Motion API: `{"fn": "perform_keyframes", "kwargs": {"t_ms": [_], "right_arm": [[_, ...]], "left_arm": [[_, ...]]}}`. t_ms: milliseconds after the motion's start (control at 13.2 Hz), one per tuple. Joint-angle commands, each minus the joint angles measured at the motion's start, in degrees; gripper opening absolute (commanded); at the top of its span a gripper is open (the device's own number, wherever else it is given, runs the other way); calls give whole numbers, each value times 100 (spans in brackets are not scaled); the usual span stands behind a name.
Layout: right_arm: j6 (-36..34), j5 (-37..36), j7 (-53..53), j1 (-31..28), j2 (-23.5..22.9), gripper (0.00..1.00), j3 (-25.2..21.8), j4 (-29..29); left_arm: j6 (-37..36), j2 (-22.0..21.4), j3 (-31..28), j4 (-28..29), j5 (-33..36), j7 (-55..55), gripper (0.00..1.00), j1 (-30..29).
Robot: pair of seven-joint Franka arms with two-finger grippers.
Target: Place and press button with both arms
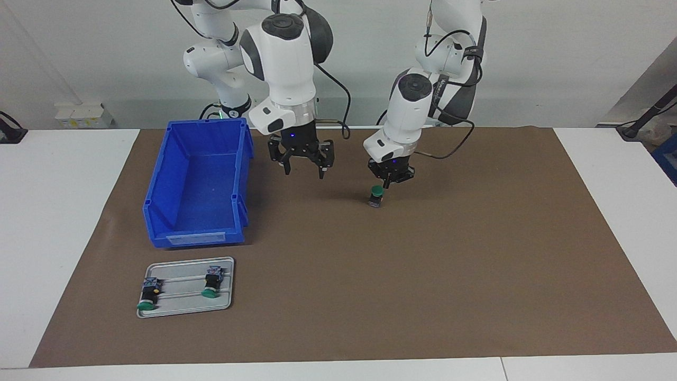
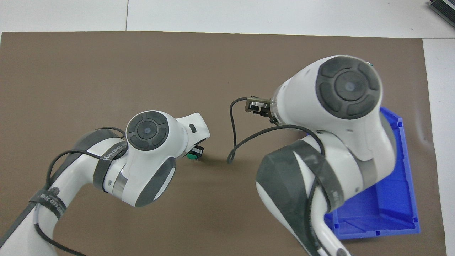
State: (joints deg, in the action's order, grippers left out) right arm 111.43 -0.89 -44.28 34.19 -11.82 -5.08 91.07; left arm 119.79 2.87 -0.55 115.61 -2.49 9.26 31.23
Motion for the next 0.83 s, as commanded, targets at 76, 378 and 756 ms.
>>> {"fn": "perform_keyframes", "kwargs": {"t_ms": [76,378,756], "right_arm": [[625,-78,-607,219,-382,89,-19,-10],[1257,-148,-1590,693,-987,89,-19,-98],[1189,-1078,-2655,1213,-2209,89,-28,-888]], "left_arm": [[-376,-567,3,129,82,-967,100,-748],[-1070,-1042,-6,24,82,-1137,100,-1969],[-2045,-692,3,-1590,118,-1884,100,-2595]]}}
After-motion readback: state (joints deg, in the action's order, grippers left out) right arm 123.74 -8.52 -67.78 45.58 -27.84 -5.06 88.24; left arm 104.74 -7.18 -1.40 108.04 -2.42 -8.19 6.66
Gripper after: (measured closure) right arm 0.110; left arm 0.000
